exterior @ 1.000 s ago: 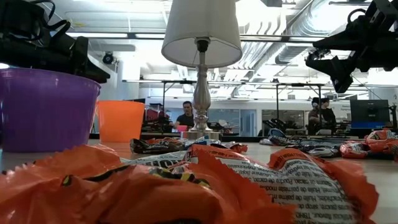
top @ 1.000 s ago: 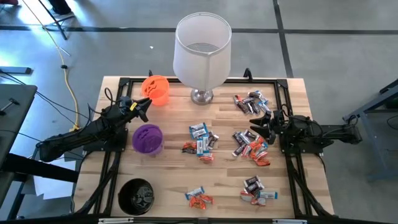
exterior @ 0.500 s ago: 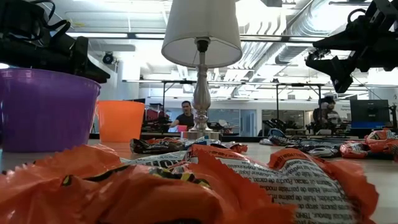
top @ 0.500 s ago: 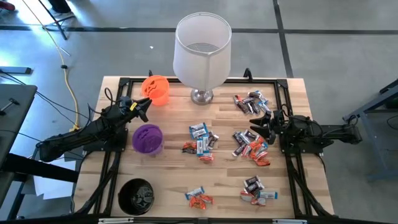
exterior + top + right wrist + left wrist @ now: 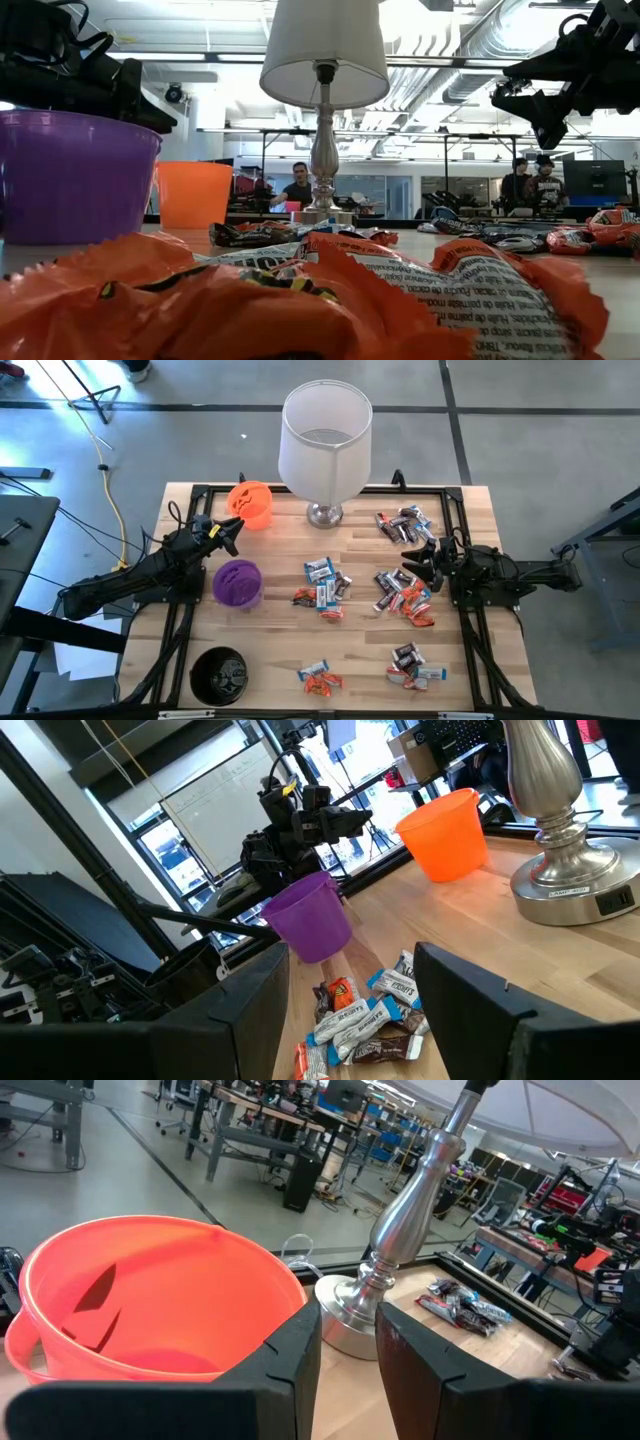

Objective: Sort candy

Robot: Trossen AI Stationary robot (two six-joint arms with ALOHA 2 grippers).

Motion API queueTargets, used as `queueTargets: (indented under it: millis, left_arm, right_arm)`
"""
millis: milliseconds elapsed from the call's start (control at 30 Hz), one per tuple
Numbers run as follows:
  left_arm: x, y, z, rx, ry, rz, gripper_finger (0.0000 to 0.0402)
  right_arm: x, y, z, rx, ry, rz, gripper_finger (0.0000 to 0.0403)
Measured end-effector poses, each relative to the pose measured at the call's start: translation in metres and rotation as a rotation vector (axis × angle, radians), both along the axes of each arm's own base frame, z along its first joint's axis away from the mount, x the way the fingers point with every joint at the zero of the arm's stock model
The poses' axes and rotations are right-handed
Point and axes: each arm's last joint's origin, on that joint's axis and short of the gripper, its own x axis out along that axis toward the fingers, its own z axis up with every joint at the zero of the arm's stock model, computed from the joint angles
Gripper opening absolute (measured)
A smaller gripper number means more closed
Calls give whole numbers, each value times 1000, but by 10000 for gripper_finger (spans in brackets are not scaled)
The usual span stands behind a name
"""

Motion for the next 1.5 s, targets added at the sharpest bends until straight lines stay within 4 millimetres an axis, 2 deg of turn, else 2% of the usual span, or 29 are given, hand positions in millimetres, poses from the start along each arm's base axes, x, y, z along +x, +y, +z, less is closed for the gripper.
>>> queueTargets:
  millis: [867, 1233, 1500]
  left_arm:
    - [0, 0, 0, 0, 0, 0, 85]
    - [0, 0, 0, 0, 0, 0, 85]
    - [0, 0, 0, 0, 0, 0, 85]
  right_arm:
    - [0, 0, 0, 8, -1, -13, 211]
    - [0, 0, 0, 248, -36, -2, 211]
    - [0, 0, 0, 259, -37, -3, 211]
